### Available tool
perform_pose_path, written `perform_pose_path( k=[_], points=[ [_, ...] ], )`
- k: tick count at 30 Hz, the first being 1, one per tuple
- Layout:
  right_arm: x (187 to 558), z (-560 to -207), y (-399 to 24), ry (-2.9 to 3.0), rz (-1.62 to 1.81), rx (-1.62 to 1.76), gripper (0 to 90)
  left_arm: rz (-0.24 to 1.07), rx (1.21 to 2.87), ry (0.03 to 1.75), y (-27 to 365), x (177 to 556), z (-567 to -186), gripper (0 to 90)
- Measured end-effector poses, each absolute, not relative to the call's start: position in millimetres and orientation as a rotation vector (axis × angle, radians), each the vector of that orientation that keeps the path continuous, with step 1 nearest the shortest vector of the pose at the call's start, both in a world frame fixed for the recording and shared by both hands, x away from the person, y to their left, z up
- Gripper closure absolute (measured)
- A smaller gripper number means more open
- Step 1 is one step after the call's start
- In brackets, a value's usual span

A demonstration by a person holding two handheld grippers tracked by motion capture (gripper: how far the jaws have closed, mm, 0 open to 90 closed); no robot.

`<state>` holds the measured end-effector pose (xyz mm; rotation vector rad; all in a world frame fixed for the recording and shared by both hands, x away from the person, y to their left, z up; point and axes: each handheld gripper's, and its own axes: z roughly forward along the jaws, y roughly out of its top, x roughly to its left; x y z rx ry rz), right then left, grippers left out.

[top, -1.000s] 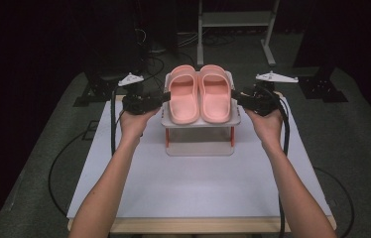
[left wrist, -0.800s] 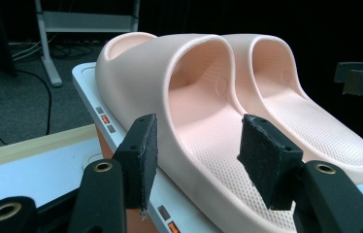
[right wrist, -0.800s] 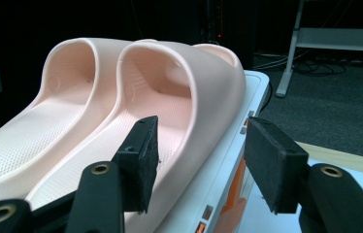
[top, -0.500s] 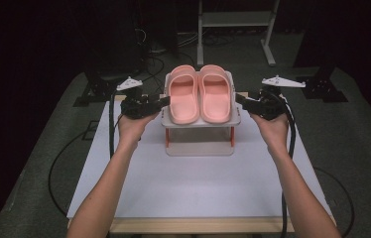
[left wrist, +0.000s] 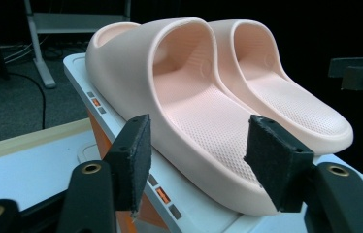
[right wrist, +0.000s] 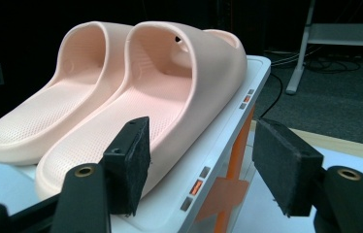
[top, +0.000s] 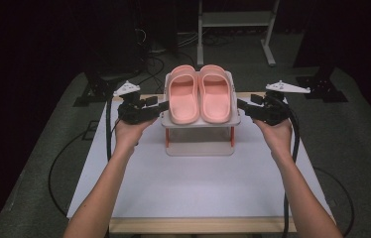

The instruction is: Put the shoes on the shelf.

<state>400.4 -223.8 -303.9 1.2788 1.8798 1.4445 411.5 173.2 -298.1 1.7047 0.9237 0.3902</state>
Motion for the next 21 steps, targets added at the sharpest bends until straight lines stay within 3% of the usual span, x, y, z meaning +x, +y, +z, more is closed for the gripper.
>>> perform_pose_path(
  k=[21],
  points=[
    [384,-323,-243,1.877,1.458,1.303,33.5,0.370,1.720,0.889,183,394,-312,33.6]
  ],
)
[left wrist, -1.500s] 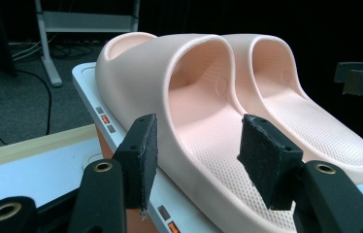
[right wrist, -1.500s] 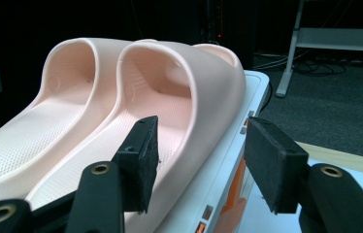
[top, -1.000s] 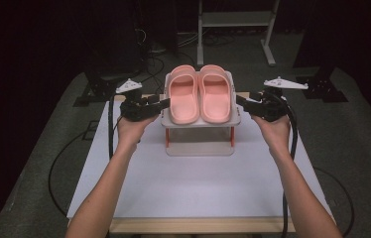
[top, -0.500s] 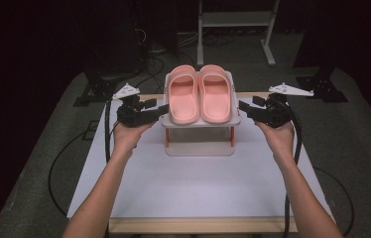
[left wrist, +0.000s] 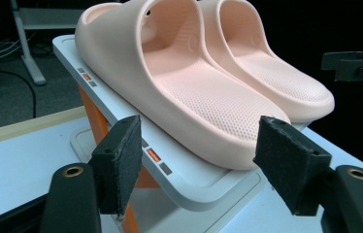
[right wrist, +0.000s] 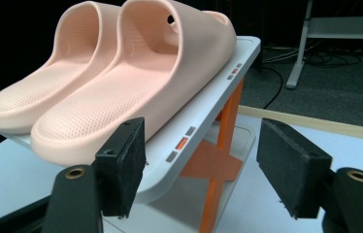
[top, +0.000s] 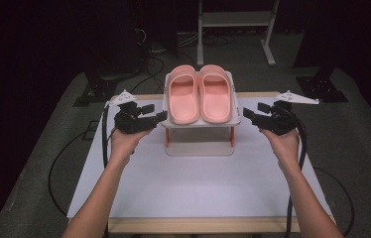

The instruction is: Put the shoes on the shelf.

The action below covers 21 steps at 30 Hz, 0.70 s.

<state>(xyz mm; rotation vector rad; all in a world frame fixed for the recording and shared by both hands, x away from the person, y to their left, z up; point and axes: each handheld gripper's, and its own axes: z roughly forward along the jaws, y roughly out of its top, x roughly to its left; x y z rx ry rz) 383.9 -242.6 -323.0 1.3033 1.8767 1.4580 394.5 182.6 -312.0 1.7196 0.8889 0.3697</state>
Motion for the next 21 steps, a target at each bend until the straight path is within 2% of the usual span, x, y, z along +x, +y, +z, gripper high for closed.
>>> perform_pose_path(
  k=[21],
  points=[
    [368,-335,-254,1.878,1.467,1.289,32.0,0.388,1.704,0.894,183,378,-324,25.9]
  ],
)
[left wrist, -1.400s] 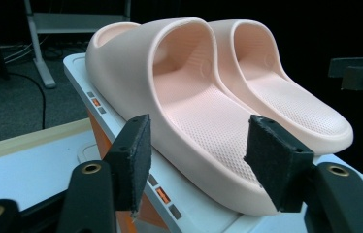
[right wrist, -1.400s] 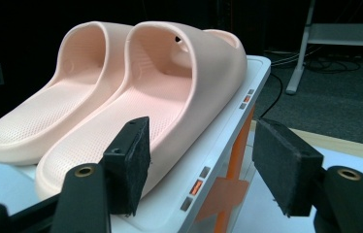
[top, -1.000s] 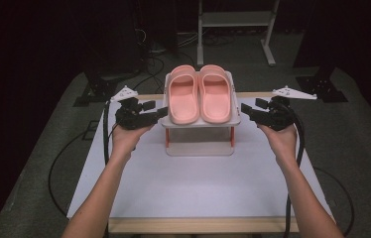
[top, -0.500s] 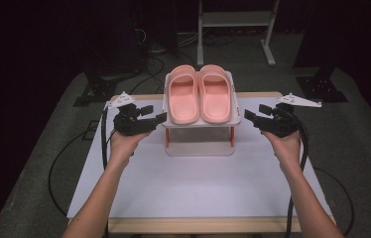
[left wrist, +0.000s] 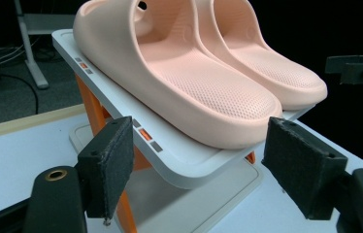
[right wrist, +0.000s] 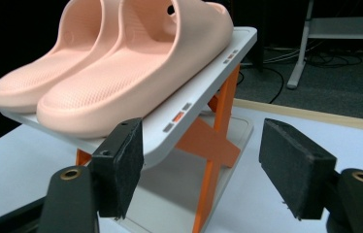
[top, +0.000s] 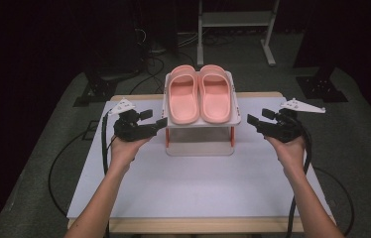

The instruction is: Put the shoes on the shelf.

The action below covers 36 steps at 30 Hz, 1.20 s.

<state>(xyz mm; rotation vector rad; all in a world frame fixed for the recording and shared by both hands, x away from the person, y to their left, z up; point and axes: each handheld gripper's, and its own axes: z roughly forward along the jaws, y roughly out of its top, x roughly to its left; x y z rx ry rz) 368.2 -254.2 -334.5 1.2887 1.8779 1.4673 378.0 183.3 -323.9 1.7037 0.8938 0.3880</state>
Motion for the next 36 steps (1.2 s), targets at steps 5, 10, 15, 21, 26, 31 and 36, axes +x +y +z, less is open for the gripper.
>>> perform_pose_path(
  k=[5,10,15,21,26,31,36],
  points=[
    [364,-341,-258,1.881,1.468,1.285,31.6,0.383,1.698,0.898,187,375,-328,24.1],
    [360,-348,-263,1.881,1.473,1.299,30.9,0.378,1.695,0.906,190,372,-333,22.0],
    [357,-352,-267,1.881,1.489,1.308,30.3,0.389,1.702,0.916,192,371,-338,19.9],
    [353,-356,-268,1.882,1.494,1.297,29.2,0.387,1.693,0.930,197,368,-344,18.9],
    [349,-360,-271,1.881,1.490,1.295,27.5,0.382,1.694,0.945,202,367,-349,17.6],
    [345,-367,-275,1.879,1.486,1.294,26.8,0.379,1.691,0.950,205,364,-353,16.7],
    [342,-373,-277,1.875,1.481,1.294,25.4,0.395,1.696,0.952,208,361,-356,14.2]
  ],
)
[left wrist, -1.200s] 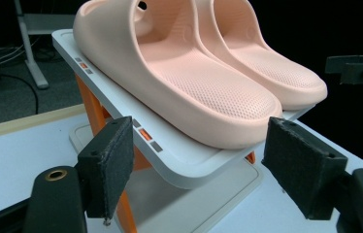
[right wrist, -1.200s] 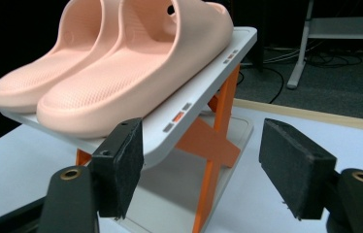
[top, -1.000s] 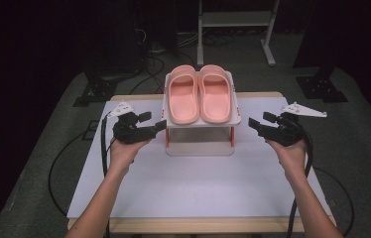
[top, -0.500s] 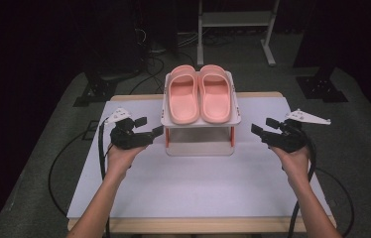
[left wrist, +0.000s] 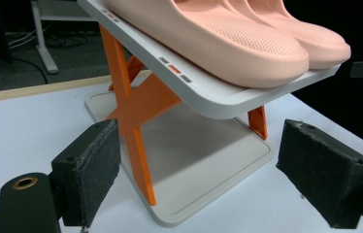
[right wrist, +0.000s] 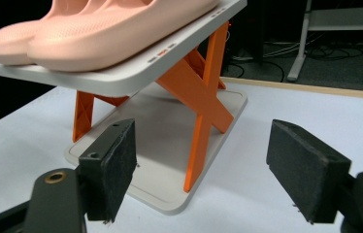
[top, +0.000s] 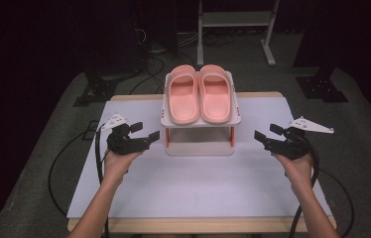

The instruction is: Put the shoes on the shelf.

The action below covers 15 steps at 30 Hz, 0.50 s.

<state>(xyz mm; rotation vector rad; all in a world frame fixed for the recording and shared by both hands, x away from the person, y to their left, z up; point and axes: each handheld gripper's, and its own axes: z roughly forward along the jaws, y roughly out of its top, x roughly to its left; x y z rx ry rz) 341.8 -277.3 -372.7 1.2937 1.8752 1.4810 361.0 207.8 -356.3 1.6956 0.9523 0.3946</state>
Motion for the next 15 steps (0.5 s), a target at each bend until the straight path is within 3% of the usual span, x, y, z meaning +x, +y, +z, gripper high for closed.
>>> perform_pose_path(
  k=[15],
  points=[
    [327,-389,-289,1.870,1.486,1.306,23.4,0.398,1.687,0.971,218,351,-367,10.3]
  ],
)
